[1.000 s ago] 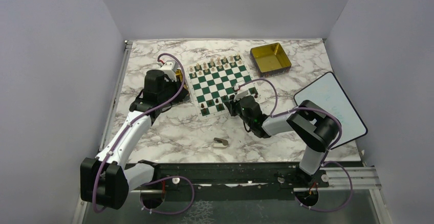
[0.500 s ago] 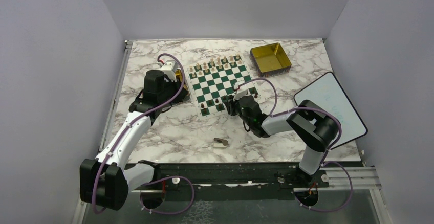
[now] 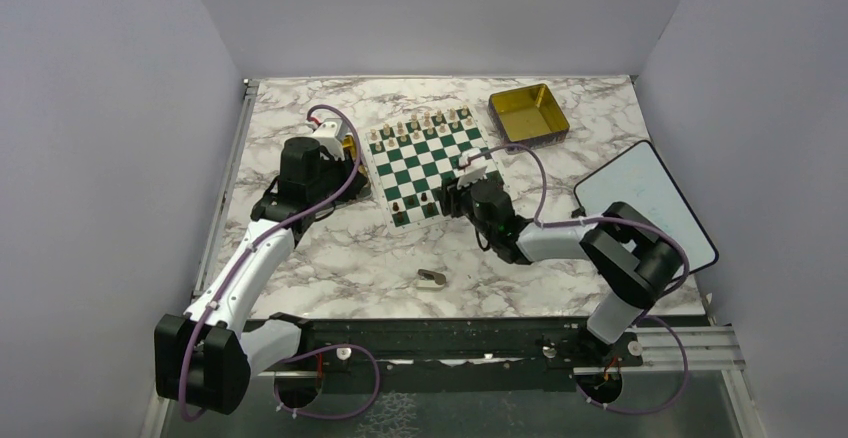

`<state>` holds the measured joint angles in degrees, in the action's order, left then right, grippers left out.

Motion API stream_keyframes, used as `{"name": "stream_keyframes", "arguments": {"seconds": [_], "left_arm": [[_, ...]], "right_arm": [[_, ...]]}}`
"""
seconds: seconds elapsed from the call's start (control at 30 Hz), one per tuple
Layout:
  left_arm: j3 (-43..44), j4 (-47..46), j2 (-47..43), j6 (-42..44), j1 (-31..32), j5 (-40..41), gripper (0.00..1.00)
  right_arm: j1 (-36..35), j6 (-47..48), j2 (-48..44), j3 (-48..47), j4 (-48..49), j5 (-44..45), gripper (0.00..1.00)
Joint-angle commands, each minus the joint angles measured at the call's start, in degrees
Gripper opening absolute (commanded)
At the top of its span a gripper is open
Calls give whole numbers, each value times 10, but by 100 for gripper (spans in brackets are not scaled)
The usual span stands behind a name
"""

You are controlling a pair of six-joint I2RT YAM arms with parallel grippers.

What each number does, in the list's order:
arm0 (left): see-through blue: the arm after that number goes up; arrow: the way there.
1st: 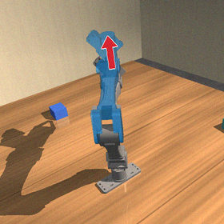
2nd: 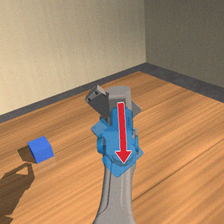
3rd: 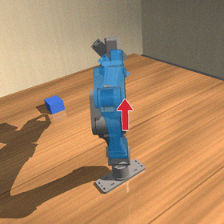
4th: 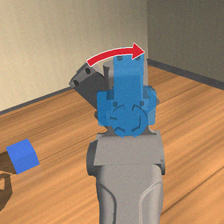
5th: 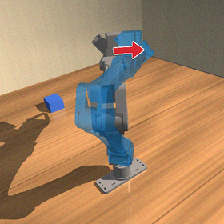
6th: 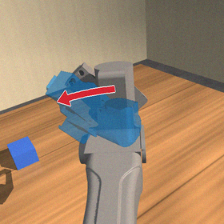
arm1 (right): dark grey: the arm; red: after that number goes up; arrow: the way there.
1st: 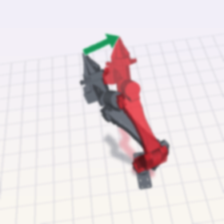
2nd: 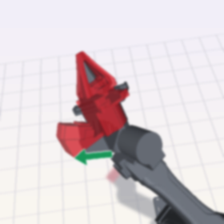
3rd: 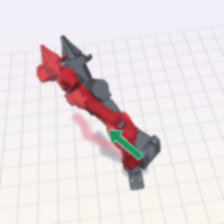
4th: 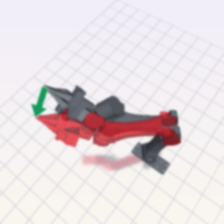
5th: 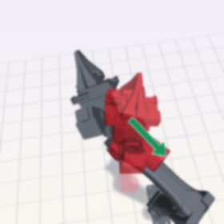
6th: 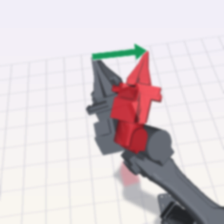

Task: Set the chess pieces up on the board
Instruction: Place the chess piece on the chessboard.

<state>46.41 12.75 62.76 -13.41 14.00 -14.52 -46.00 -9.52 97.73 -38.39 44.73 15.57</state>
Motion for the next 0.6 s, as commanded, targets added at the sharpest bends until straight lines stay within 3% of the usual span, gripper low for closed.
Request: {"name": "stream_keyframes", "arguments": {"seconds": [0.0,0.27,0.57], "left_arm": [[2,-17,-14,9,2,-6,16],[-18,-83,-27,25,5,-126,16],[-74,-212,-48,116,71,-273,16]], "right_arm": [[2,1,-45,-43,-72,10,49],[5,-54,-151,-114,-286,3,54],[10,-131,-223,-222,-501,-159,55]]}}
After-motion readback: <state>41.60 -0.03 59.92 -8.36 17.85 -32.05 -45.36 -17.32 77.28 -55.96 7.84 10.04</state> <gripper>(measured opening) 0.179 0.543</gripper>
